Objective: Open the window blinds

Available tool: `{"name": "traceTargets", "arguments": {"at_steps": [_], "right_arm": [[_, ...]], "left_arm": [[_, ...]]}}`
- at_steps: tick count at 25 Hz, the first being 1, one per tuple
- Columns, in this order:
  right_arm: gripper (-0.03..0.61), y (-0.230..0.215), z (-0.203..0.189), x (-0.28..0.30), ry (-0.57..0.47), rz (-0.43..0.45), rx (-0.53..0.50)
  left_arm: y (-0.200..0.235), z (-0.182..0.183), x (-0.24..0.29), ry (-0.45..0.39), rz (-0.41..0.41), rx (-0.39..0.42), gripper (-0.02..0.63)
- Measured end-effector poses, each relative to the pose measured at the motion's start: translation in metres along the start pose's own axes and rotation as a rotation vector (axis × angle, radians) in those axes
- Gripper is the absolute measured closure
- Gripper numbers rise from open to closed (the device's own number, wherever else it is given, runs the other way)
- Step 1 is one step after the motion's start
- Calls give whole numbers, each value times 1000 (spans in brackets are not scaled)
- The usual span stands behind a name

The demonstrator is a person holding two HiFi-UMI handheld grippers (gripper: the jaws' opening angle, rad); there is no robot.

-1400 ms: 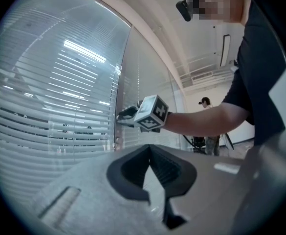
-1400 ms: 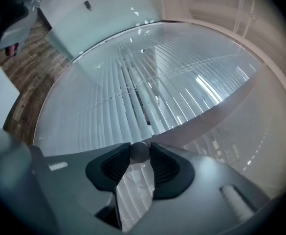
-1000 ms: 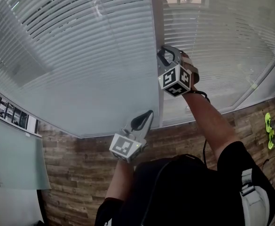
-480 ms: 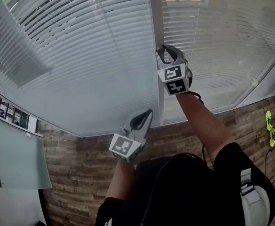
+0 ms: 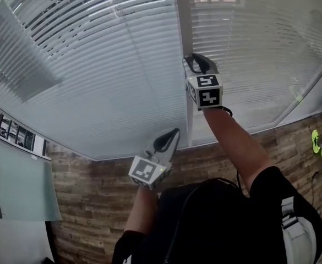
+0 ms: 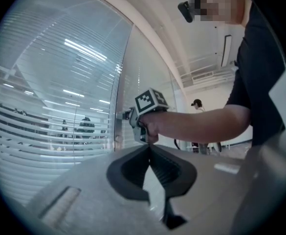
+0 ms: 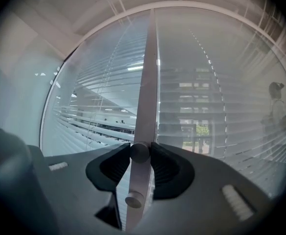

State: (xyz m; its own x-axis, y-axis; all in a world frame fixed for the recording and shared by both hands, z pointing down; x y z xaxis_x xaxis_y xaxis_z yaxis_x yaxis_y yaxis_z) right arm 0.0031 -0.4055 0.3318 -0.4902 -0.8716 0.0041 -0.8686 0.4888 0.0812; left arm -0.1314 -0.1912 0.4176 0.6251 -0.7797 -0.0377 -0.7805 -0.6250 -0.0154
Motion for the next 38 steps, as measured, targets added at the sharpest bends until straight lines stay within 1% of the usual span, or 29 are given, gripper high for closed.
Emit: {"name": "traceTargets", "arguments": {"at_steps": [8, 11, 14, 16, 19, 23, 28, 31, 34, 36, 38], "right_arm": [[443, -1, 0, 0, -2, 9, 11], [443, -1, 0, -1, -3, 16, -1], [442, 0, -1, 0, 1, 25, -28], [436, 0, -3, 1, 4, 36, -47], [419, -1, -6, -1, 4, 51, -43], [411, -4, -6, -11, -2, 81, -19], [408, -14, -11, -30, -13, 108, 1], [408, -15, -11, -43, -34, 138, -28], [408, -13, -10, -58, -62, 184, -61], [433, -12, -9, -69, -88, 214, -64], [456, -11, -9, -82, -112, 235, -68]], "left_arm": [[1, 2, -1, -12, 7, 8, 610], [-1, 6, -2, 8, 7, 14, 609], [2, 0, 0, -15, 9, 24, 609], [1, 2, 2, -5, 6, 20, 609], [0, 1, 5, -2, 0, 29, 609], [-1, 3, 8, -3, -12, 11, 610], [-1, -2, 12, 9, -16, 20, 609], [-6, 5, 14, 34, -34, 0, 609], [-7, 1, 17, 22, -46, -19, 609], [-8, -1, 19, 25, -51, -22, 609], [-10, 1, 22, 47, -61, -19, 609]]}}
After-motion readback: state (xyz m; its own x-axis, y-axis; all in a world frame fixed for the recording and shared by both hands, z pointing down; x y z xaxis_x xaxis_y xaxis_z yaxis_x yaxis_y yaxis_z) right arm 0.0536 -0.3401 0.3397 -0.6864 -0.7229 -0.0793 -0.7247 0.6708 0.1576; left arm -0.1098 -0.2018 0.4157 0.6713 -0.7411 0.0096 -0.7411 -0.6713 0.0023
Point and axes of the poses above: the fingertips, and each gripper's own axes: x forward along the fingers, y to its left, z out of its top, the point moved 8 cm from there along -x, backward along the fingers, and after that the axes turned 4 degrees about z, right-handed, at the moved point
